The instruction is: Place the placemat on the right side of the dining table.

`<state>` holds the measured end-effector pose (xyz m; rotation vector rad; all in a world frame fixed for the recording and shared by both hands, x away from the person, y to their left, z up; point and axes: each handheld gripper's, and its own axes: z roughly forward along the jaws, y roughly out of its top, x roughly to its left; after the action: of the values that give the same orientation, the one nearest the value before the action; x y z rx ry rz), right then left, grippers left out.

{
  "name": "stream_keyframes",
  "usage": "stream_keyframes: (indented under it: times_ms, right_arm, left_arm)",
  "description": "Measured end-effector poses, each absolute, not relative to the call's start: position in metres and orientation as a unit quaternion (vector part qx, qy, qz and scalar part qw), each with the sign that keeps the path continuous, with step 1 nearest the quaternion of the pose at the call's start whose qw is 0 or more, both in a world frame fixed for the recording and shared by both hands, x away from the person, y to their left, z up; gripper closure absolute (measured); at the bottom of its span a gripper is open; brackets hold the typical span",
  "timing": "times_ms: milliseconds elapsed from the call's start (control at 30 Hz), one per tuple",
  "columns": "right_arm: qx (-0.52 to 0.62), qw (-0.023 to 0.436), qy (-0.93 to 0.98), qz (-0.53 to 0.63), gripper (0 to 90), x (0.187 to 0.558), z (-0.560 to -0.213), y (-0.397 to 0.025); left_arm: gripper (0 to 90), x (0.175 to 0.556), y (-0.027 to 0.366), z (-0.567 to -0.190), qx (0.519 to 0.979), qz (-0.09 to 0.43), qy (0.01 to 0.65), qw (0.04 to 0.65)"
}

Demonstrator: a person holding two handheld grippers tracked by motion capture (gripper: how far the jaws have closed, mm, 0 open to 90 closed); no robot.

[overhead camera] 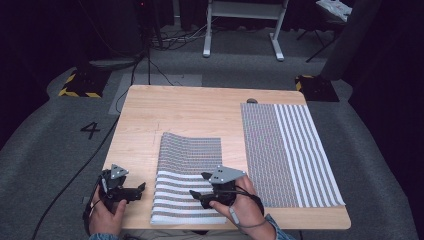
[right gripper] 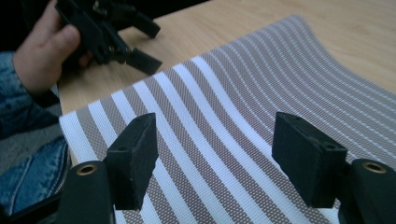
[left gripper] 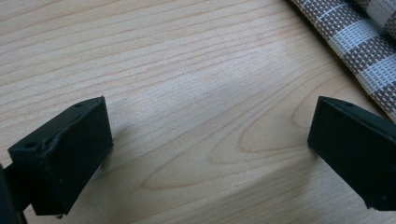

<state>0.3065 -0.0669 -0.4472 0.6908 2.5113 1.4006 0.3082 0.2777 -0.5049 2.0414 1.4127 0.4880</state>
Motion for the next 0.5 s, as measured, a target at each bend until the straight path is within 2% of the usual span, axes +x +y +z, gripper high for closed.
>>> stream_keyframes:
  times_ms: [67, 133, 500]
  right_arm:
    - [0.229, 0.074, 0.857, 0.457, 26.7, 0.311, -0.456, -0.063]
    - [0.226, 0.063, 0.861, 0.45, 30.8, 0.315, -0.466, -0.06]
    - [0.225, 0.089, 0.861, 0.448, 25.3, 0.306, -0.492, -0.04]
  left_arm:
    - [0.0, 0.308, 0.277, -0.505, 0.768, 0.184, 0.534, 0.302]
    - [0.0, 0.308, 0.277, -0.505, 0.768, 0.184, 0.534, 0.301]
    - [0.0, 0.308, 0.277, -0.505, 0.768, 0.184, 0.534, 0.301]
